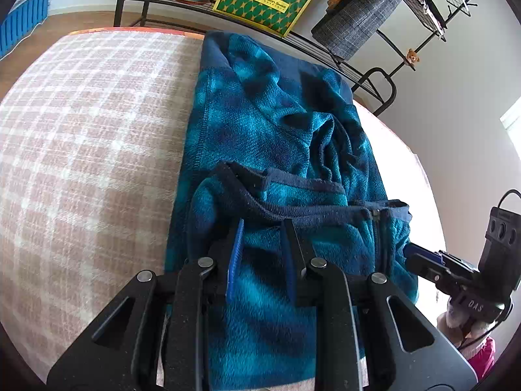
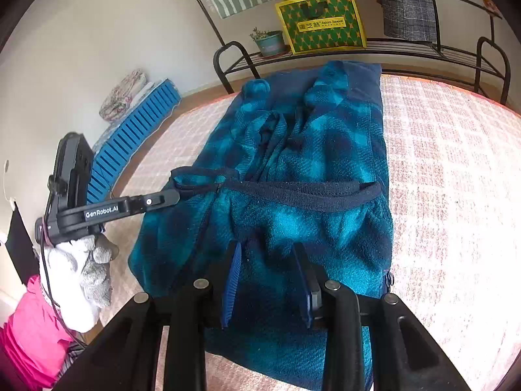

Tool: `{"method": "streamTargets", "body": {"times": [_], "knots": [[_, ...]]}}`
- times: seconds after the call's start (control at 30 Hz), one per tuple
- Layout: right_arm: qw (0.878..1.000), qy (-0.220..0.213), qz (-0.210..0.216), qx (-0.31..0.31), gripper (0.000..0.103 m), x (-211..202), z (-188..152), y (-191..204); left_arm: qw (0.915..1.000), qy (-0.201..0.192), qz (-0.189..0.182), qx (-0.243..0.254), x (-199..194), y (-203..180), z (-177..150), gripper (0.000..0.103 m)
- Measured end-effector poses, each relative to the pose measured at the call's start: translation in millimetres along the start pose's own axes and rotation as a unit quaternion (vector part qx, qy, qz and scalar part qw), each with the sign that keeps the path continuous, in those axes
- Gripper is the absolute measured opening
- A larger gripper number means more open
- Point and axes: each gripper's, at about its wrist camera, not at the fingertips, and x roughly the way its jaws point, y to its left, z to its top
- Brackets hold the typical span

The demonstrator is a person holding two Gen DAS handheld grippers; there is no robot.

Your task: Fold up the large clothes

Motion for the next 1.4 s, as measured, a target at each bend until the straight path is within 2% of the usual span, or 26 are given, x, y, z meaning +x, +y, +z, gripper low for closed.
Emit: {"method": "streamTargets", "body": {"times": [0.1,0.13,0.2,0.27,0.37,0.5,0.6,0.67,0.7,0.73,0.8,0.9,1.0,1.13,1.27,1.33,1.4], "knots": [[1.000,-0.012,-0.019,0.005,0.034,13,4,-6,0.9994,-0.003,0.030,-0.018,20,6,11,0.020],[0.999,-0.011,-0.034,0.013,0.033,19,6,-13,0.9990,-0.005,0.028,-0.034,24,11,13,0.019],[0.998,0.019,-0.057,0.024,0.029,40,5,-27,0.9980,-0.010,0.028,-0.055,26,15,13,0.018],[0.998,0.016,-0.044,0.031,0.029,42,3,-32,0.9983,-0.011,0.040,-0.040,26,12,13,0.017],[0.998,0.023,-0.047,0.035,0.029,32,8,-28,0.9980,-0.018,0.056,-0.023,15,7,9,0.017],[0.998,-0.008,-0.054,0.030,0.039,3,1,-20,0.9981,-0.028,0.049,-0.026,-13,9,3,0.018],[0.995,-0.069,-0.065,0.032,0.045,-34,-11,-17,0.9975,-0.045,0.031,-0.044,-44,16,0,0.018],[0.992,-0.098,-0.070,0.036,0.045,-59,-17,-17,0.9967,-0.062,0.025,-0.047,-66,16,-2,0.024],[0.991,-0.109,-0.071,0.040,0.045,-72,-19,-16,0.9962,-0.070,0.022,-0.047,-77,15,-3,0.035],[0.989,-0.119,-0.073,0.044,0.046,-84,-20,-16,0.9959,-0.076,0.017,-0.046,-88,14,-4,0.039],[0.987,-0.132,-0.080,0.045,0.048,-108,-23,-12,0.9958,-0.085,0.010,-0.035,-110,7,-5,0.039],[0.983,-0.148,-0.099,0.033,0.049,-141,-23,0,0.9945,-0.102,0.006,-0.021,-144,-6,-6,0.039],[0.982,-0.156,-0.107,0.016,0.059,-174,-17,14,0.9933,-0.114,-0.007,-0.014,-177,-16,-2,0.041],[0.978,-0.164,-0.124,-0.015,0.062,-211,-5,31,0.9911,-0.132,0.004,0.017,-216,-34,10,0.043],[0.980,-0.169,-0.105,-0.017,0.062,-235,21,33,0.9897,-0.142,0.001,0.022,-246,-43,28,0.043],[0.981,-0.168,-0.095,-0.016,0.062,-241,36,29,0.9887,-0.148,-0.001,0.020,-258,-43,45,0.055],[0.981,-0.168,-0.094,-0.017,0.062,-242,56,22,0.9875,-0.156,0.001,0.023,-264,-42,63,0.058]]}}
